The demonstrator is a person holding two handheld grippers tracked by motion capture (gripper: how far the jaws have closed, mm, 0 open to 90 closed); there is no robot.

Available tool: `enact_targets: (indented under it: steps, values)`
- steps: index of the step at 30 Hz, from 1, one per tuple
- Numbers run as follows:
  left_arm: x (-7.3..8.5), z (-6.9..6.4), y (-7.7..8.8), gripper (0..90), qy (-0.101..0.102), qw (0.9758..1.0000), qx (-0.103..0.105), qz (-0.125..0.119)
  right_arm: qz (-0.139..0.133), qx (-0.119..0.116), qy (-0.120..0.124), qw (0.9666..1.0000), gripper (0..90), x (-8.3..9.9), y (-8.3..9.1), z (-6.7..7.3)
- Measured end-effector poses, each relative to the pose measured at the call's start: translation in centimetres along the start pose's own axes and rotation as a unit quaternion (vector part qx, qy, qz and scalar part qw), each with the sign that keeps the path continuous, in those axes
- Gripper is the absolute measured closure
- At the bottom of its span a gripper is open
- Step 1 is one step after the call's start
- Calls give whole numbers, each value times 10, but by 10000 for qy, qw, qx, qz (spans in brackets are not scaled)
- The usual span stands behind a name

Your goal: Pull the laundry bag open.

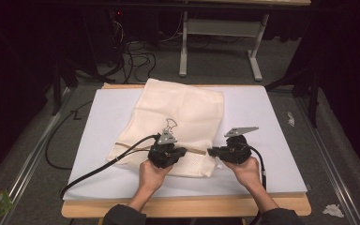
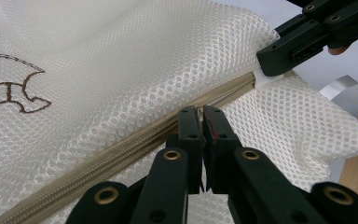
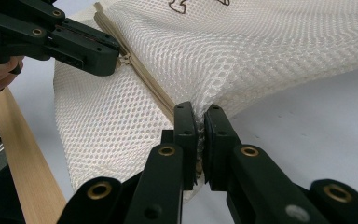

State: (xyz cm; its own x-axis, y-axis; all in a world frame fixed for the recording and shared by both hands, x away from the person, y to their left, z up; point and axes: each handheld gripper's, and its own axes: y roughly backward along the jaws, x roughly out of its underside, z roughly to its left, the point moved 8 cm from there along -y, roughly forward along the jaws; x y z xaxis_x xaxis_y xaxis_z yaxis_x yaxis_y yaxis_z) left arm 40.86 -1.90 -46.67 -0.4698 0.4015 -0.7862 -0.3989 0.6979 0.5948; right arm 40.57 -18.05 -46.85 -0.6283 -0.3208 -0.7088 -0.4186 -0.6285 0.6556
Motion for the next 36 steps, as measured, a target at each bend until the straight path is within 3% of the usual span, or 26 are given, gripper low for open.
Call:
enact_targets:
  steps: [36]
  values:
    - [5, 19, 19, 874, 166, 9996, -184, -118, 70, 54, -60, 9999, 866, 3, 1, -5]
